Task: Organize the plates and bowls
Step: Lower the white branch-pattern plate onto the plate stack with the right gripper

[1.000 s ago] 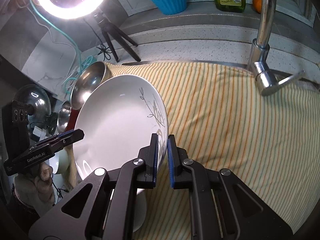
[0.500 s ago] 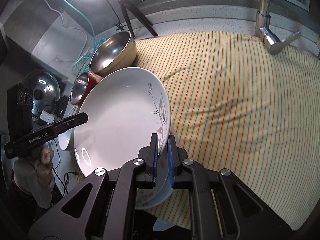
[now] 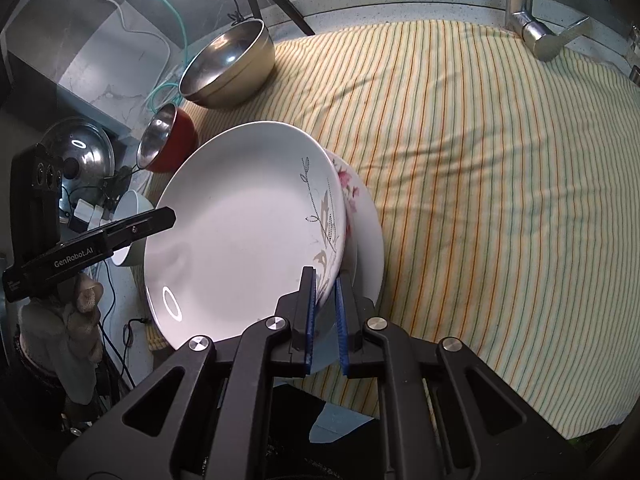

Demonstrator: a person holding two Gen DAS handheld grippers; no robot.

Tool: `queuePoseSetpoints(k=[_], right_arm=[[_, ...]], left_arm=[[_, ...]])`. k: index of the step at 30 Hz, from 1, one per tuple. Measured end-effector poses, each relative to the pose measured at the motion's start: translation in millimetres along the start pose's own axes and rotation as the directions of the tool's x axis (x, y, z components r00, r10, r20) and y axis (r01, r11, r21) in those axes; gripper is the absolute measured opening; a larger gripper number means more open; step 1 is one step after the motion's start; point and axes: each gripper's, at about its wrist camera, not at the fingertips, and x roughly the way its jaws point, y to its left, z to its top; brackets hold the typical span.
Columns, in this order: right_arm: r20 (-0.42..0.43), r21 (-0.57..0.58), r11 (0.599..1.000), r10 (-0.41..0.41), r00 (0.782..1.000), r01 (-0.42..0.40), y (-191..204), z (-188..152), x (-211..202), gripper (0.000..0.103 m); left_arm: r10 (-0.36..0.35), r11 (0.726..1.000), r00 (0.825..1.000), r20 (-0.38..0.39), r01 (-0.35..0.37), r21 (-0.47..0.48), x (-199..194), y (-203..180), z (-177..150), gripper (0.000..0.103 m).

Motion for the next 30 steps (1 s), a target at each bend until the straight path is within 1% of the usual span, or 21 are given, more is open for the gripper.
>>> queuePoseSetpoints(k=[23, 30], right_arm=[[-0.039, -0.035, 0.998, -0.055, 0.998, 0.054, 2, -9, 15, 0.010], [-0.044, -0.039, 0.997, -0.062, 0.997, 0.060, 1, -10, 17, 0.010]], left_arm=[[0.018, 1.000, 0.999, -0.029, -0.017, 0.017, 11, 0, -8, 0.021], [0.038, 0.998, 0.999, -0.038, -0.037, 0.048, 13, -3, -7, 0.021]])
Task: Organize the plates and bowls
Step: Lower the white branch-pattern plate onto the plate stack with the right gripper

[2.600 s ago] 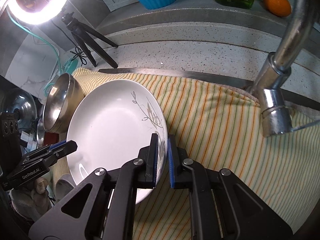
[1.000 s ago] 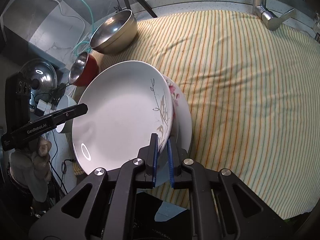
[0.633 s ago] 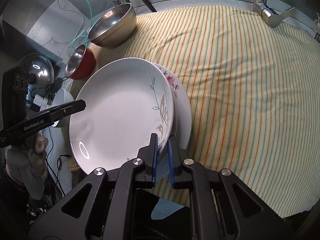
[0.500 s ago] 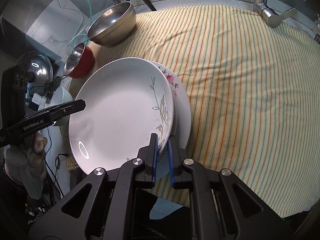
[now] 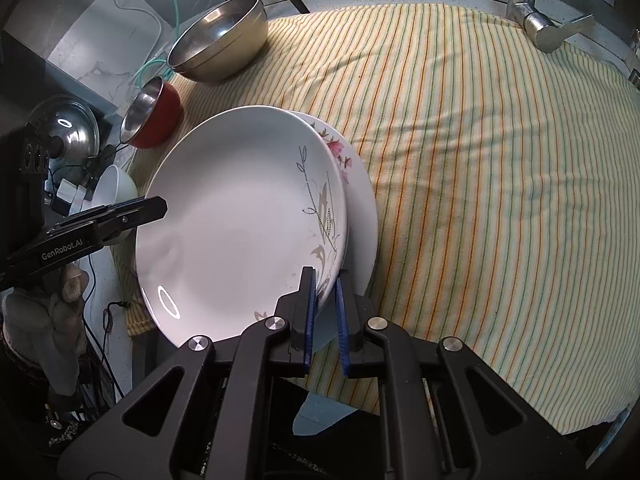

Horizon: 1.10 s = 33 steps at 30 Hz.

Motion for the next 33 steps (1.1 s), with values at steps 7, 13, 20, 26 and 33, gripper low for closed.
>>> queuePoseSetpoints(k=[7, 13, 20, 26, 33], right_arm=[[-0.007, -0.013, 1.000, -0.008, 1.000, 0.008, 1, -1, 0, 0.011], [-0.008, -0.026, 0.999, -0.022, 1.000, 0.022, 3, -1, 1, 0.012], [-0.010, -0.038, 0.999, -0.032, 0.999, 0.032, 4, -1, 1, 0.012], [-0.013, -0.045, 0.998, -0.038, 0.999, 0.038, 6, -1, 2, 0.012], [-0.018, -0.044, 0.998, -0.036, 0.999, 0.035, 6, -1, 3, 0.012]], left_arm=[[0.034, 0.999, 0.999, -0.005, -0.034, 0.042, 0, -5, -1, 0.021], [0.086, 0.991, 0.996, -0.006, -0.085, 0.099, 2, -12, -2, 0.022], [0.103, 0.986, 0.995, -0.009, -0.100, 0.133, 2, -13, -2, 0.022], [0.122, 0.979, 0.992, -0.014, -0.118, 0.168, 3, -17, -3, 0.022], [0.126, 0.973, 0.992, -0.032, -0.117, 0.198, 4, -18, -2, 0.022]])
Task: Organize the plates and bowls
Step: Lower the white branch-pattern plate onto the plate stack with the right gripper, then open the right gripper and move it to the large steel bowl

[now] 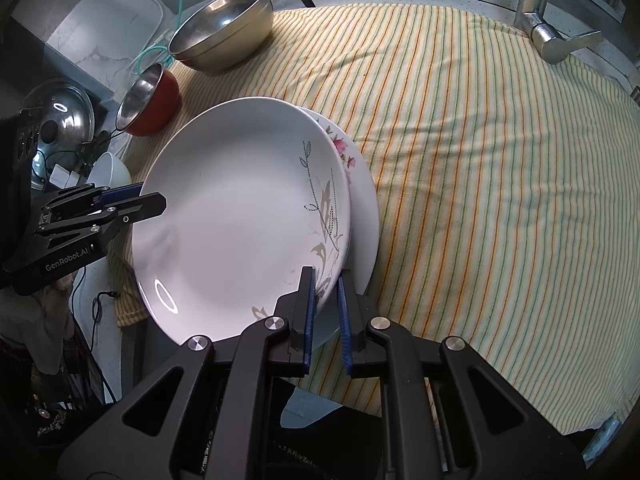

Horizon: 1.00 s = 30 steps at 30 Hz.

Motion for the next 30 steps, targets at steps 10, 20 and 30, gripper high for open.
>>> queuePoseSetpoints(k=[10, 20, 30], right_arm=[[-0.007, -0.004, 1.000, -0.005, 1.000, 0.005, 1, 0, 1, 0.012], [-0.007, 0.003, 1.000, 0.003, 1.000, -0.003, -3, 2, -1, 0.013], [0.087, 0.014, 0.999, 0.029, 0.996, -0.030, -8, 26, -36, 0.033]], left_arm=[[-0.001, 0.999, 1.000, -0.023, 0.002, 0.038, 1, -2, 1, 0.022], [-0.048, 0.999, 0.999, -0.025, 0.048, -0.008, -3, 10, 5, 0.022], [-0.097, 0.987, 0.992, 0.075, 0.106, -0.120, -32, 40, 32, 0.022]])
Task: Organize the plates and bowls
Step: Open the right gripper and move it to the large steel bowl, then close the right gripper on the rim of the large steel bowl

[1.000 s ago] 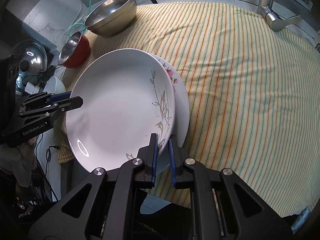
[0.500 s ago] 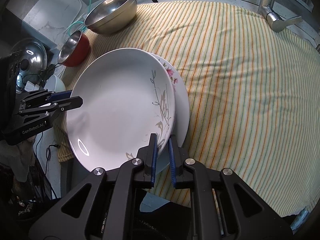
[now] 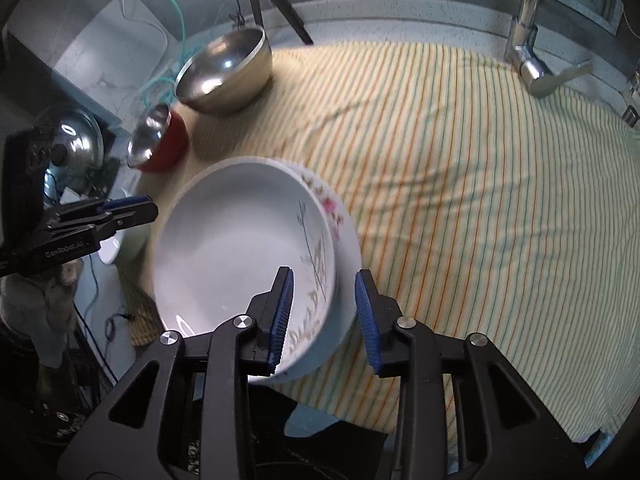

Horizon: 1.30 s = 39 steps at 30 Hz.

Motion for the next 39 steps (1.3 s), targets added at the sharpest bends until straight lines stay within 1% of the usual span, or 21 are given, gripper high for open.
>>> queuePoseSetpoints(k=[4, 7, 8, 10, 12, 15, 20, 26, 31, 35, 39], right_arm=[[0.073, 0.013, 0.998, 0.056, 0.996, -0.057, 0, 32, -16, 0.033], [0.115, 0.009, 0.997, 0.073, 0.991, -0.075, 4, 56, -20, 0.033], [0.126, 0.005, 0.996, 0.086, 0.988, -0.087, 5, 66, -19, 0.033], [0.134, 0.005, 0.995, 0.101, 0.986, -0.103, 8, 83, -16, 0.033], [0.132, 0.012, 0.990, 0.136, 0.982, -0.138, 11, 100, -11, 0.033], [0.126, 0.017, 0.987, 0.159, 0.979, -0.163, 14, 122, 1, 0.033], [0.088, 0.033, 0.979, 0.199, 0.976, -0.202, 19, 151, 28, 0.033], [0.048, 0.049, 0.978, 0.201, 0.979, -0.203, 24, 173, 63, 0.033], [0.026, 0.074, 0.975, 0.207, 0.978, -0.208, 26, 185, 87, 0.033], [0.027, 0.075, 0.978, 0.194, 0.981, -0.196, 27, 192, 99, 0.033], [0.018, 0.088, 0.975, 0.203, 0.979, -0.204, 29, 198, 109, 0.033]], left_arm=[[-0.002, 0.998, 0.998, 0.069, 0.007, -0.060, -11, 18, 24, 0.022], [-0.003, 0.994, 0.994, 0.109, 0.015, -0.107, -16, 32, 42, 0.022], [0.000, 0.993, 0.993, 0.121, 0.014, -0.119, -17, 37, 50, 0.023], [0.015, 0.991, 0.990, 0.138, 0.004, -0.134, -17, 44, 63, 0.025], [0.014, 0.987, 0.989, 0.145, 0.009, -0.159, -15, 55, 76, 0.025], [0.031, 0.977, 0.988, 0.153, 0.003, -0.215, -11, 76, 95, 0.025], [0.038, 0.959, 0.990, 0.135, 0.002, -0.284, 4, 104, 115, 0.025], [0.046, 0.947, 0.994, 0.097, -0.013, -0.321, 23, 121, 127, 0.025], [0.056, 0.949, 0.996, 0.074, -0.030, -0.315, 34, 122, 133, 0.025], [0.060, 0.951, 0.996, 0.067, -0.037, -0.308, 40, 122, 137, 0.025], [0.061, 0.956, 0.996, 0.057, -0.042, -0.290, 46, 118, 139, 0.025]])
